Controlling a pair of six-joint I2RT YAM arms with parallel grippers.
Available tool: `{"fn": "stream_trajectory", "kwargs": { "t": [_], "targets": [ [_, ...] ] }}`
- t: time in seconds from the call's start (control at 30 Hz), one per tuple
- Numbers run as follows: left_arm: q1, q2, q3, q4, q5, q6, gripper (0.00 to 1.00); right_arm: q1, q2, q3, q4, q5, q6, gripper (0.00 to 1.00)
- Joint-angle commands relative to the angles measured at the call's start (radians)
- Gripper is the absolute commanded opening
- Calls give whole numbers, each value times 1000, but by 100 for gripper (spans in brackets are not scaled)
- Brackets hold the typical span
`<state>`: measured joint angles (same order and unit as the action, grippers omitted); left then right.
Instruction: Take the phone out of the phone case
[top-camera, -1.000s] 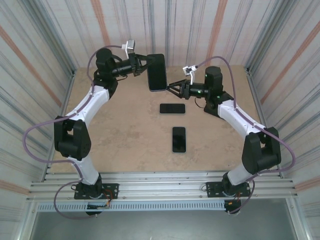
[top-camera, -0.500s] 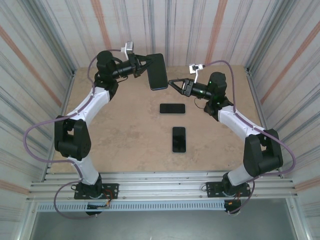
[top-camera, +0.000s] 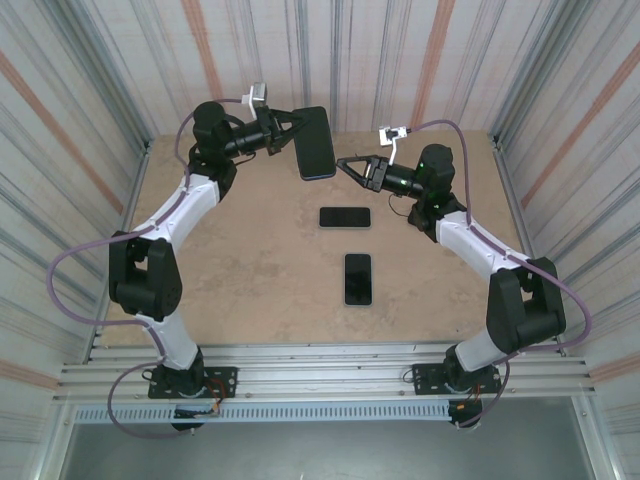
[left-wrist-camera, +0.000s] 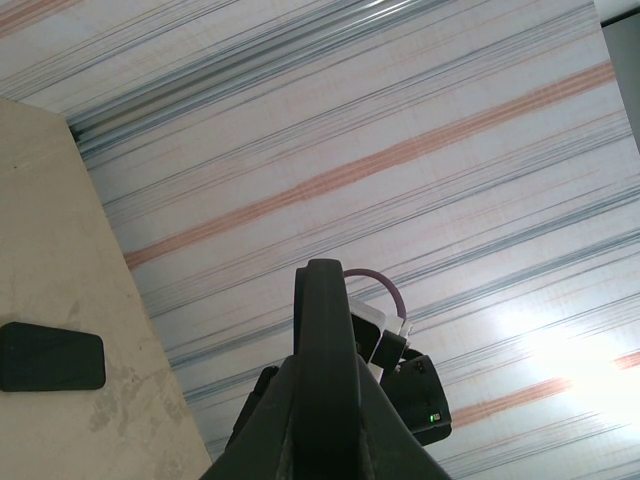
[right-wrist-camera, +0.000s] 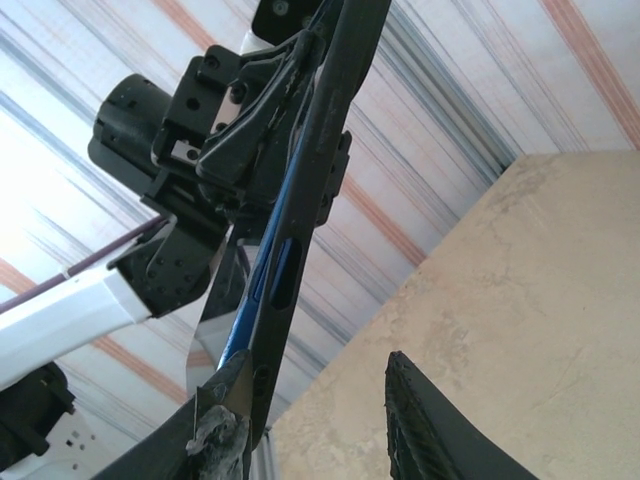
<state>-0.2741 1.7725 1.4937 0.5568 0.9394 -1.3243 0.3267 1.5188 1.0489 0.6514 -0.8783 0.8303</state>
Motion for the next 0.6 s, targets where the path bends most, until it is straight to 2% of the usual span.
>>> {"fn": "stream_trajectory", "kwargs": {
  "t": [0.0,0.33,0.57],
  "targets": [
    [1,-47,12,35,-28,10,0,11,17,35,8,-36,0,38],
    [-9,-35,29,19,-48,28,0,10,32,52,3,-45,-2,37],
    [-28,-31,20,26,-102,-8,0,15,39,81,-83,-40,-45,37]
  ]
}}
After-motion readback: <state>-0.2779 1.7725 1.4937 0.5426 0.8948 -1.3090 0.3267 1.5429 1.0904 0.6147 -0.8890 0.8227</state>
